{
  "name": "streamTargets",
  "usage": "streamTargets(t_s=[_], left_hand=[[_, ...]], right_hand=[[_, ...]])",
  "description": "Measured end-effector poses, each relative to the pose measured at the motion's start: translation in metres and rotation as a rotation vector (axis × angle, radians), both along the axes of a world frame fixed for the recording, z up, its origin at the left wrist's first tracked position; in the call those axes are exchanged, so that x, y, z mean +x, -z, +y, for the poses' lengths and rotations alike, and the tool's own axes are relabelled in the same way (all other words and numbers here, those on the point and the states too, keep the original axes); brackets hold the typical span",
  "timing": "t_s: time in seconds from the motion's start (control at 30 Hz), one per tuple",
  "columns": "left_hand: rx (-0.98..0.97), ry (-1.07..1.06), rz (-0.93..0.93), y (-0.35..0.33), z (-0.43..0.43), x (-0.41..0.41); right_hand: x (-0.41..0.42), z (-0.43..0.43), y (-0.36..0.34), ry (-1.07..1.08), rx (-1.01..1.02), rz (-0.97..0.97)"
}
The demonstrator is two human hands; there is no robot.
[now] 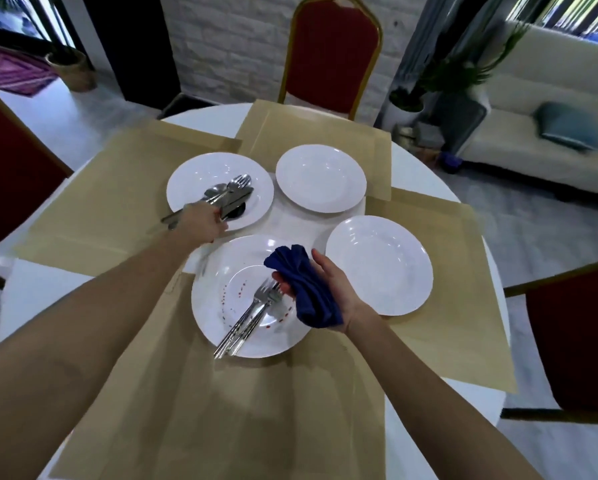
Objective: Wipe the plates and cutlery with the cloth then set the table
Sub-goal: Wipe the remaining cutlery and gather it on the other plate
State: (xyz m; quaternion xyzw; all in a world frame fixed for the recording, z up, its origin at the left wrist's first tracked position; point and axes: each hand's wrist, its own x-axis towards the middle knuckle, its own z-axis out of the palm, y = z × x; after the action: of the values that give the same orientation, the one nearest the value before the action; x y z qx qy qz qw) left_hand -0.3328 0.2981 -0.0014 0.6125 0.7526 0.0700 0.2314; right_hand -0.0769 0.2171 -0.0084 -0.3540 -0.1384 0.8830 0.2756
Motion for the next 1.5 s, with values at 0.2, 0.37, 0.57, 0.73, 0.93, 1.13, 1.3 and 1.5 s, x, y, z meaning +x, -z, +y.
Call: streamTargets(t_s=[0.2,0.37,0.57,0.73,0.93,1.13,1.3,1.5], left_hand=[[0.053,0.11,0.187,0.025,0.026,0.004],[0.217,0.133,0.259,0.039,0.033,0.006],[0.209,0.185,0.083,0.03,-0.041,0.048],[-0.078,0.22,0.246,0.047,-0.134,0.068],[0.077,0.002,0.155,0.043,-0.152,0.07],[0.154,-0.094,-0.236,0.0,-0.165,0.077],[0.266,-0.155,-0.471,-0.031,-0.19,0.098],[0.364,-0.137,-0.494,-0.049,-0.207,0.098]], right_hand=[[-0.004,0.011,0.015,0.064,-0.01,-0.025],[0.008,0.014,0.028,0.14,-0.05,-0.058],[0.018,0.01,0.032,0.271,-0.11,-0.026],[0.017,-0.006,0.019,0.29,-0.1,-0.058],[0.001,-0.032,0.0,0.289,-0.161,-0.101],[-0.007,-0.048,-0.021,0.293,0.624,-0.832],[-0.017,-0.054,-0.035,0.059,1.158,-1.185],[-0.004,-0.047,-0.058,0.357,0.938,-1.288]])
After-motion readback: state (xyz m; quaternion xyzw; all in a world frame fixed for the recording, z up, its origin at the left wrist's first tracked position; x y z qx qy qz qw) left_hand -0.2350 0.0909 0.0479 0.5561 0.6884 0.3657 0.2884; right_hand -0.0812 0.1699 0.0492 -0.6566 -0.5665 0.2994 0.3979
